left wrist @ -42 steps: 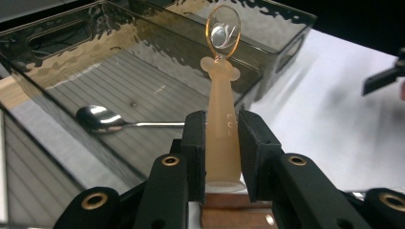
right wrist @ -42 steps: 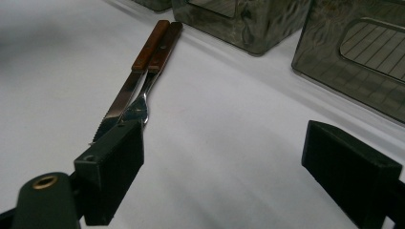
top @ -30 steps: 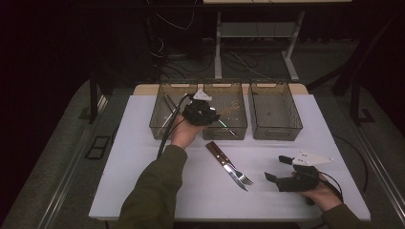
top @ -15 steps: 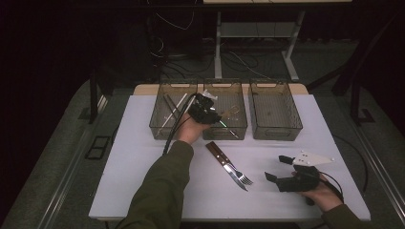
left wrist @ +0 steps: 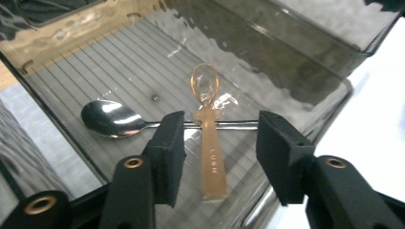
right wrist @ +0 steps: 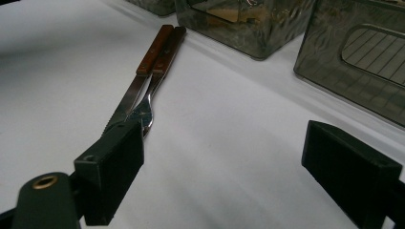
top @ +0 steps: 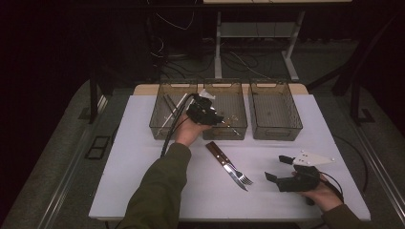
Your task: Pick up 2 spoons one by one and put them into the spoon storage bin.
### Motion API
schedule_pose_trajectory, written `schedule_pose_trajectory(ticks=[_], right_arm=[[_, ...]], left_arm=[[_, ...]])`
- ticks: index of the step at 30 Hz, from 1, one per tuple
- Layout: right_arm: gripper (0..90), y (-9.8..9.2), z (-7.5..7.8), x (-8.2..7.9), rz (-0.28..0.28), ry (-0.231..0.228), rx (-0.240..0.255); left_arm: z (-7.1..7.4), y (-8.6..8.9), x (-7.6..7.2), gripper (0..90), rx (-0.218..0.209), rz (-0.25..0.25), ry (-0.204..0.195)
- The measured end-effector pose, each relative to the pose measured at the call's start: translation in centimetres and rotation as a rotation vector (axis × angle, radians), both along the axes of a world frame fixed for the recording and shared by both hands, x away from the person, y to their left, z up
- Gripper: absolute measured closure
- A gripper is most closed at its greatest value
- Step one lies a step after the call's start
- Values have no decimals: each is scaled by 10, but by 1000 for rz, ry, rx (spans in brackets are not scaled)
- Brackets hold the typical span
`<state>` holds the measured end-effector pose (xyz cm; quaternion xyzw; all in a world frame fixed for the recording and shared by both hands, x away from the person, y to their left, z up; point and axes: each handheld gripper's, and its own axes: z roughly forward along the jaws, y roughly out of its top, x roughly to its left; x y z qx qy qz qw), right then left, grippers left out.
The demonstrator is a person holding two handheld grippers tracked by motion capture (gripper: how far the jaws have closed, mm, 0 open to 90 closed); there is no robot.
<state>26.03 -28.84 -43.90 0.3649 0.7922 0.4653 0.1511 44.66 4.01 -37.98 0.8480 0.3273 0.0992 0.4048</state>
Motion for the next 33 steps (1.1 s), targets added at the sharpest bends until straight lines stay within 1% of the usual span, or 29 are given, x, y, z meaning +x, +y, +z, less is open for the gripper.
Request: schedule_pose_trajectory(ticks=[3, 7, 8, 9, 10, 11, 12, 14, 16, 18, 20, 24, 28, 31, 33], right_arm=[[143, 0, 0, 0, -6, 3, 2], [143, 0, 0, 1, -7, 16, 8], [143, 0, 0, 1, -4, 18, 6], [143, 0, 0, 1, -3, 19, 3], [143, 0, 0, 1, -4, 21, 2], [143, 0, 0, 1, -3, 22, 2], [143, 0, 0, 1, -5, 21, 1], [143, 0, 0, 2, -7, 20, 2], [143, 0, -1, 2, -12, 19, 0], [143, 0, -1, 2, -14, 20, 2], [143, 0, -1, 2, -17, 24, 1], [143, 0, 0, 2, -19, 32, -2], [144, -1, 2, 3, -27, 47, -7], [144, -2, 3, 4, -28, 51, -5], [143, -3, 5, 3, -17, 44, -13]], left_arm=[[4, 7, -8, 449, -30, -6, -3], [7, 16, -20, 388, -37, -20, -29], [7, 18, -24, 377, -50, -21, -32], [8, 21, -28, 365, -49, -29, -39], [7, 22, -33, 355, -63, -25, -43], [7, 24, -37, 342, -62, -38, -51], [6, 25, -42, 323, -69, -39, -50], [5, 29, -50, 289, -71, -52, -50], [3, 33, -57, 256, -92, -61, -42], [1, 38, -65, 245, -108, -66, -42], [-3, 41, -73, 223, -126, -70, -50], [-8, 51, -87, 183, -140, -80, -72], [-11, 62, -99, 171, -162, -85, -93], [-15, 69, -109, 156, -152, -91, -95], [-19, 74, -115, 150, -156, -93, -88]])
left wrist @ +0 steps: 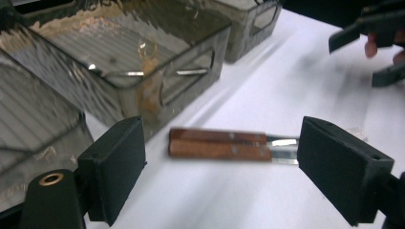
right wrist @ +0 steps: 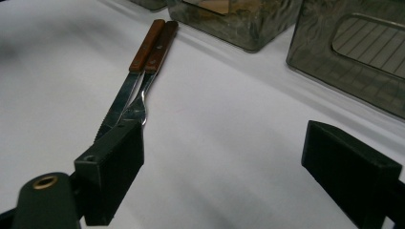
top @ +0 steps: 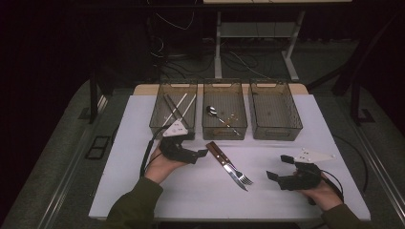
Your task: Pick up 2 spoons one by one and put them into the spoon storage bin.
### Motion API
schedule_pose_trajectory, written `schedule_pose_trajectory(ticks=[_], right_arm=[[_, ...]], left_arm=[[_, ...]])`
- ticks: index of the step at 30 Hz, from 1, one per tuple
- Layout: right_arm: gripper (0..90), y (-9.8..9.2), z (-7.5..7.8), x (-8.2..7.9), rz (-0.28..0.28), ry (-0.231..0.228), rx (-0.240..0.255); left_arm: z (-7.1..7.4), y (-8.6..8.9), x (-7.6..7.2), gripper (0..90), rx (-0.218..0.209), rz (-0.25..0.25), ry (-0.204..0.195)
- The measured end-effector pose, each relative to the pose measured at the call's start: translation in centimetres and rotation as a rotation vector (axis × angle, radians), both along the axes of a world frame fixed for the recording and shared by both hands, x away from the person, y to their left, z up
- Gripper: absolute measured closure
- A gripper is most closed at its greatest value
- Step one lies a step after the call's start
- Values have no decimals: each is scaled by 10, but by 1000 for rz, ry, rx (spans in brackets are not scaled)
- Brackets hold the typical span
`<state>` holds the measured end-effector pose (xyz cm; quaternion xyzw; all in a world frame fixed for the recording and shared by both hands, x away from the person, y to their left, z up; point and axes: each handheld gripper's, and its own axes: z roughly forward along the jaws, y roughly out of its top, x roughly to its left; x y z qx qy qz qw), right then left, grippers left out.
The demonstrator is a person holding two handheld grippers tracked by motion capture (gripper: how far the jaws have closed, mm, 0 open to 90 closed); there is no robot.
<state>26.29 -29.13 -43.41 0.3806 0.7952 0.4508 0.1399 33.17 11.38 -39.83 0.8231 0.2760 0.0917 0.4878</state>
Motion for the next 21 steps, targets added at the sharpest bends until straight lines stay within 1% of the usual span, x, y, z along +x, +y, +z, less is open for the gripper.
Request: schedule_pose_trajectory(ticks=[1, 3, 6, 8, 12, 13, 14, 16, 17, 20, 21], right_arm=[[143, 0, 1, 0, 10, 0, -1], [143, 0, 3, 0, 18, 2, 3], [142, 3, 6, 0, 31, 7, 9], [134, 5, 7, 0, 40, 28, 5], [136, 9, 8, 1, 47, 50, 4], [149, 10, 9, 1, 47, 56, 5], [162, 11, 9, 2, 49, 57, 2], [234, 13, 10, 3, 53, 72, 4], [250, 14, 10, 3, 58, 73, 4], [324, 18, 12, 6, 66, 76, 5], [343, 20, 12, 7, 68, 79, 9]], left_arm=[[-2, 2, -3, 145, 2, -1, 3], [-6, 5, -9, 142, 17, -6, -5], [-12, 12, -17, 132, 20, -11, -3], [-16, 16, -21, 126, 29, -7, -7], [-22, 24, -32, 97, 26, -7, 3], [-23, 26, -35, 92, 27, -9, -1], [-25, 27, -38, 85, 19, -9, 1], [-28, 29, -43, 59, 16, -14, 3], [-30, 29, -46, 49, 15, -17, 4], [-35, 31, -52, 0, 26, -27, 11], [-36, 32, -54, 0, 25, -25, 17]])
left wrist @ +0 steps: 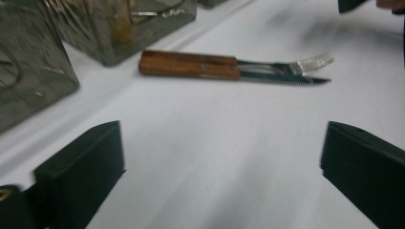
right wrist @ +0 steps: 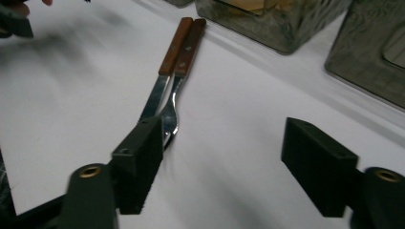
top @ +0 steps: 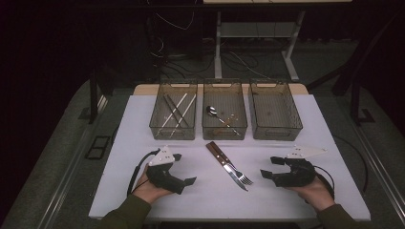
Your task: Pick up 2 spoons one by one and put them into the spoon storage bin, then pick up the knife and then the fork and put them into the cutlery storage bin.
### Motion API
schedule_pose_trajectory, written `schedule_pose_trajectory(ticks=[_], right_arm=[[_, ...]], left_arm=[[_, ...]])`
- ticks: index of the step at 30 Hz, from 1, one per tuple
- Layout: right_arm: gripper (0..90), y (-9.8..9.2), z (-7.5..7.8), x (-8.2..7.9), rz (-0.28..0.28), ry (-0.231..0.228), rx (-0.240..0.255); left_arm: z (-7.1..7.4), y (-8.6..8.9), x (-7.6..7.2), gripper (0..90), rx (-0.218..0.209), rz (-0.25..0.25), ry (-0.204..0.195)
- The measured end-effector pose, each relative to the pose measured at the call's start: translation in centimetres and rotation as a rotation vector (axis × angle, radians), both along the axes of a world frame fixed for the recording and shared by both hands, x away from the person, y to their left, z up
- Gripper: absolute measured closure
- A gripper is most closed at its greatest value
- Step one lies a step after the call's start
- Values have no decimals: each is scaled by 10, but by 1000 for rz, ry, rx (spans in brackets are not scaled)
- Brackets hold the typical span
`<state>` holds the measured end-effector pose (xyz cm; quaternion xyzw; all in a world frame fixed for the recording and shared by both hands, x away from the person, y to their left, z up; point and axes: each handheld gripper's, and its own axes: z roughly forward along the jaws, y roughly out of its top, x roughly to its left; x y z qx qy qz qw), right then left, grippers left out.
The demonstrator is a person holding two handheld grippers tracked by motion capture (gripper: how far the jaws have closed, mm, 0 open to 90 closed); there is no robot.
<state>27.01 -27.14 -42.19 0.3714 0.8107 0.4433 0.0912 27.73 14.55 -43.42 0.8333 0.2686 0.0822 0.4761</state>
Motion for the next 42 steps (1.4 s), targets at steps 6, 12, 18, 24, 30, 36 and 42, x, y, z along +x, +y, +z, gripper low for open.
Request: schedule_pose_trajectory(ticks=[6, 12, 18, 24, 30, 36, 42], right_arm=[[479, 14, 1, 6, 26, 14, -14], [645, 28, 5, 10, 58, 15, -6], [824, 46, 6, 16, 103, 10, -21], [900, 63, 5, 22, 143, 30, -40], [900, 82, 1, 26, 179, 44, -59], [900, 102, -5, 31, 210, 59, -100], [900, 119, -14, 32, 235, 76, -173]], left_arm=[[-2, 6, -1, 0, 2, 22, 24], [-2, 5, -1, 0, 13, 21, 25], [-2, 6, -1, 0, 4, 20, 29], [-2, 6, 0, 4, 8, 18, 35], [-2, 4, 0, 5, 11, 13, 36], [-2, 4, 0, 5, 7, 9, 45], [-2, 4, 1, 5, 11, 4, 45]])
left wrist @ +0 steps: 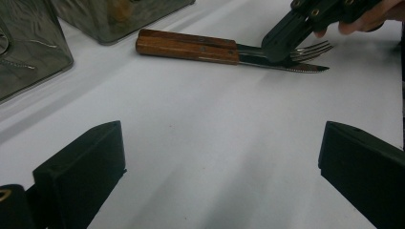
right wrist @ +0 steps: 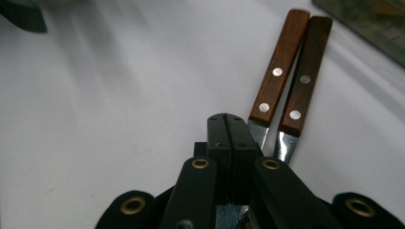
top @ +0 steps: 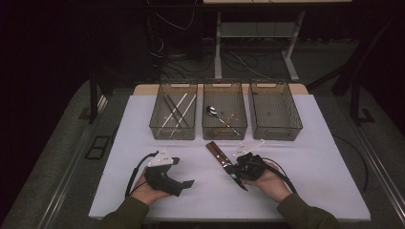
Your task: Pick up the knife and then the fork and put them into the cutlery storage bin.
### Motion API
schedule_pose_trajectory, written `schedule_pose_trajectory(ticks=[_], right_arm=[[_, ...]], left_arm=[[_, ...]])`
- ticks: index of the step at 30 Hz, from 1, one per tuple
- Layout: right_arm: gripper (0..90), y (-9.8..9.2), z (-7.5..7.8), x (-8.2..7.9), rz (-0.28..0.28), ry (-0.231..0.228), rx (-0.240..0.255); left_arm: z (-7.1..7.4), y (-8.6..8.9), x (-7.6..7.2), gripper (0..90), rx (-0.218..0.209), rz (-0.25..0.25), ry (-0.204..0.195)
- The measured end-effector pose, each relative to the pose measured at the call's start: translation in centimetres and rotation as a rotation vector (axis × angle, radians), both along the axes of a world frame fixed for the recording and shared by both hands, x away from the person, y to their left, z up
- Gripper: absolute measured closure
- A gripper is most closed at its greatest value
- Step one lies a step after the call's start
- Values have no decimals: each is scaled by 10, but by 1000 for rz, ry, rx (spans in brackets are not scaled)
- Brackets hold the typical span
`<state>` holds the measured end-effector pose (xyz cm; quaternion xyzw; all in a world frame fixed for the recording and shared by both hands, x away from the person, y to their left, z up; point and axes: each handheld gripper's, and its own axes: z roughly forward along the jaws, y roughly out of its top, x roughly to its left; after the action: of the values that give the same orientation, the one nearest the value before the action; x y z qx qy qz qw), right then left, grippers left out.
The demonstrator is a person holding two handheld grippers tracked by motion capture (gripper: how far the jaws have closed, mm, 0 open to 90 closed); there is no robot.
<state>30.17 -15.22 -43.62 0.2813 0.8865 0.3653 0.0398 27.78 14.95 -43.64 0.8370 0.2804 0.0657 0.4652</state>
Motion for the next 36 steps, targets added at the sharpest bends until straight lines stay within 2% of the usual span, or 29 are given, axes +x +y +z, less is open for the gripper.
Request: schedule_pose_trajectory(ticks=[7, 28, 36], right_arm=[[900, 8, -6, -3, 12, 2, -66], [900, 3, -4, -6, 3, -32, -127], [900, -4, -4, -3, -6, -36, -128]], left_arm=[[0, 0, 0, 5, -4, 0, 7], [0, 1, 0, 4, -15, 3, 14], [0, 1, 0, 3, -17, 2, 16]])
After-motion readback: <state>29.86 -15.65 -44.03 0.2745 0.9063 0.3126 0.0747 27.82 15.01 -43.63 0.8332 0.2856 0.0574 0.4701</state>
